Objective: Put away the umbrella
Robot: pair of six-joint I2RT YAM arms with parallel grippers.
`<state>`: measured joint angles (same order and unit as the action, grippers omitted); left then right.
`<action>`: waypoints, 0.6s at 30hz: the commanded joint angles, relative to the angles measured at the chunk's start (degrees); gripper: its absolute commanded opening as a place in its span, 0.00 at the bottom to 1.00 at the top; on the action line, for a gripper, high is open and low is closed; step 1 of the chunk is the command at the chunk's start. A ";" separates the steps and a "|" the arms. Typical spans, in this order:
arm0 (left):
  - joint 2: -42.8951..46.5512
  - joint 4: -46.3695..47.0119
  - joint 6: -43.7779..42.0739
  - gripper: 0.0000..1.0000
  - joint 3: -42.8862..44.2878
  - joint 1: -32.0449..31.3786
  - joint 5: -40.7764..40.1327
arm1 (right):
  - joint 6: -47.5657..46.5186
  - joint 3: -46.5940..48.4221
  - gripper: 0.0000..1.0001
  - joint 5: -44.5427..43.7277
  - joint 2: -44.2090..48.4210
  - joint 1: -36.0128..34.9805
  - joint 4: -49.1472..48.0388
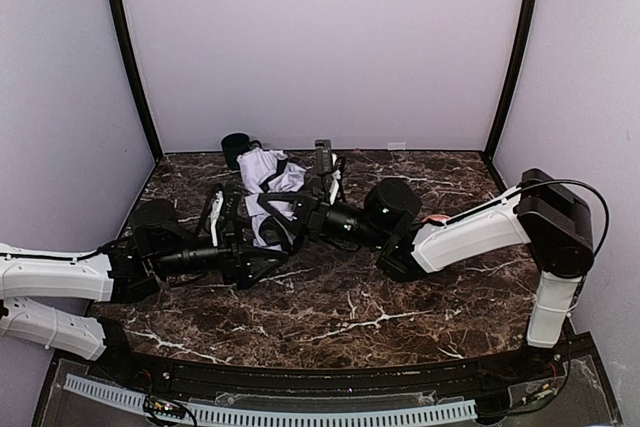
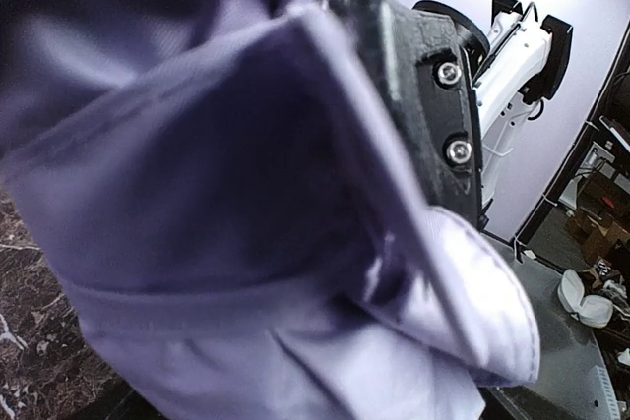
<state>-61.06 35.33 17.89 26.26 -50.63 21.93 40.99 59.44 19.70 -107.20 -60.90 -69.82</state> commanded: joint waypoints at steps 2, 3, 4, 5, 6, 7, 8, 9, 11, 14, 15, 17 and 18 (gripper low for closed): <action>0.91 4.27 -0.68 0.90 1.68 -0.08 4.41 | -2.58 2.10 0.39 -0.18 1.74 -0.68 -1.11; 1.27 4.46 -1.02 0.89 1.69 -0.08 4.23 | -2.86 2.32 0.39 0.15 1.82 -0.77 -0.16; 1.63 4.36 -1.40 0.87 1.83 -0.08 3.68 | -3.09 2.35 0.38 0.38 1.95 -0.93 0.74; 1.91 3.95 -1.80 0.83 2.05 -0.08 3.03 | -3.24 2.08 0.39 0.16 2.06 -1.04 1.20; 2.13 3.23 -2.39 0.81 2.36 -0.08 2.43 | -3.53 1.82 0.39 -0.11 2.24 -1.12 1.45; 2.30 2.47 -2.65 0.80 2.72 -0.08 2.15 | -3.93 1.49 0.40 -0.30 2.44 -1.21 1.92; 2.30 1.92 -2.74 0.80 3.14 -0.08 2.02 | -4.69 1.34 0.40 -0.37 2.70 -1.35 2.47; 2.42 1.53 -2.95 0.80 3.30 -0.08 2.24 | -5.29 1.06 0.41 -0.45 2.90 -1.46 2.57; 2.47 1.47 -3.11 0.83 3.24 -0.08 2.61 | -6.37 0.50 0.41 -0.64 3.29 -1.70 2.74; 2.96 1.52 -3.12 0.88 3.18 -0.08 3.56 | -7.65 0.99 0.41 -0.46 3.71 -1.85 4.73; 3.23 1.55 -3.45 0.88 3.09 -0.08 4.05 | -8.15 1.36 0.41 -0.27 3.80 -1.95 5.86; 3.77 1.53 -4.09 0.84 3.01 -0.08 4.25 | -9.07 1.87 0.41 0.34 3.92 -2.15 6.93; 3.83 1.41 -4.42 0.76 3.05 -0.08 4.16 | -9.23 2.03 0.41 0.39 3.89 -2.24 7.18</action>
<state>-59.79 33.58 15.73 27.24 -50.63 24.60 34.46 59.72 19.55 -105.41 -62.26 -63.92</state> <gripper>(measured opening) 0.855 0.432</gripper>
